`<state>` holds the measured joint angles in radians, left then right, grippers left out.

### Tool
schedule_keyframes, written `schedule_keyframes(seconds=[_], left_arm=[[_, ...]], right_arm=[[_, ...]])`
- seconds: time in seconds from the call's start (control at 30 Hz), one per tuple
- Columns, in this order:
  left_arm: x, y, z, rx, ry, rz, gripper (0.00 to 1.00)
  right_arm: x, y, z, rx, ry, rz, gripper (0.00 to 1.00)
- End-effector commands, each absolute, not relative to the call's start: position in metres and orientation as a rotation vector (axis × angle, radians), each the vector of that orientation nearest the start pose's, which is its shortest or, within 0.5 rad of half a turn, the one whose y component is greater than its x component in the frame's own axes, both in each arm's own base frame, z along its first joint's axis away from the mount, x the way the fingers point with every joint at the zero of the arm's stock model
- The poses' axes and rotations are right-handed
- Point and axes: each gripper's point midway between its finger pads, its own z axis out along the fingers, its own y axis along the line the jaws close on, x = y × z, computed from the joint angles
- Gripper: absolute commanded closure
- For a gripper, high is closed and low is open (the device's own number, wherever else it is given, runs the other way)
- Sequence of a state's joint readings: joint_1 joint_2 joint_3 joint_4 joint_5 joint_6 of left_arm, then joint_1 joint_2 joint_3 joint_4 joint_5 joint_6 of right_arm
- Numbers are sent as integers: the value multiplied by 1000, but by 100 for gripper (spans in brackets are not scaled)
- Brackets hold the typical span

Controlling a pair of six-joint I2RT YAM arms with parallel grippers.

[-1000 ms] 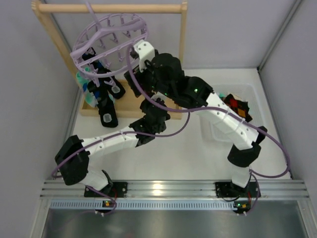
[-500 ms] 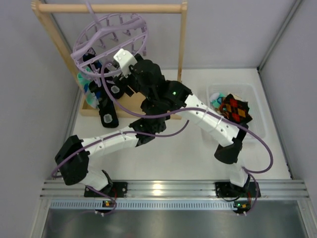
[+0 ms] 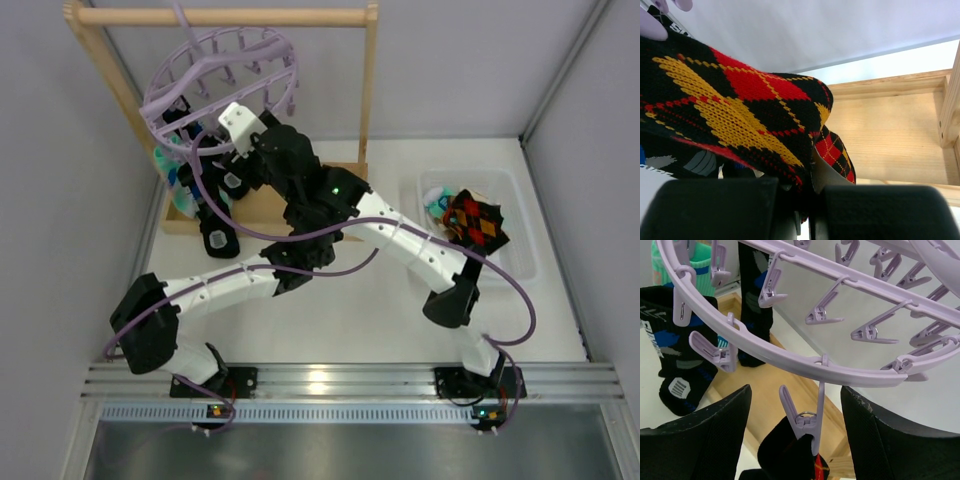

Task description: Remove the socks clipped to the hanger

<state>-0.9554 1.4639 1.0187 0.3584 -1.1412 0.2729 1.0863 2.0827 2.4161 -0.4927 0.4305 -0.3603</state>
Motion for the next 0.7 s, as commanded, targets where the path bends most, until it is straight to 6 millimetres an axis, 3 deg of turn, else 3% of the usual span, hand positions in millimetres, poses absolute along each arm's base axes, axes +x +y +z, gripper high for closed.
schedule_keyframes(seconds=[0.0,0.17,0.53,0.67], left_arm=[[345,-203,302,68,1575,366,100],[344,-199,307,54,1567,354,100],[344,-197,304,54,1571,358,100],[346,-197,298,51,1578,357,100]], right_arm=[[356,475,426,-792,1417,154,31],[361,474,423,-782,1422,146,38],[360,478,423,-788,1409,164,74],[356,477,426,-784,1401,177,79]])
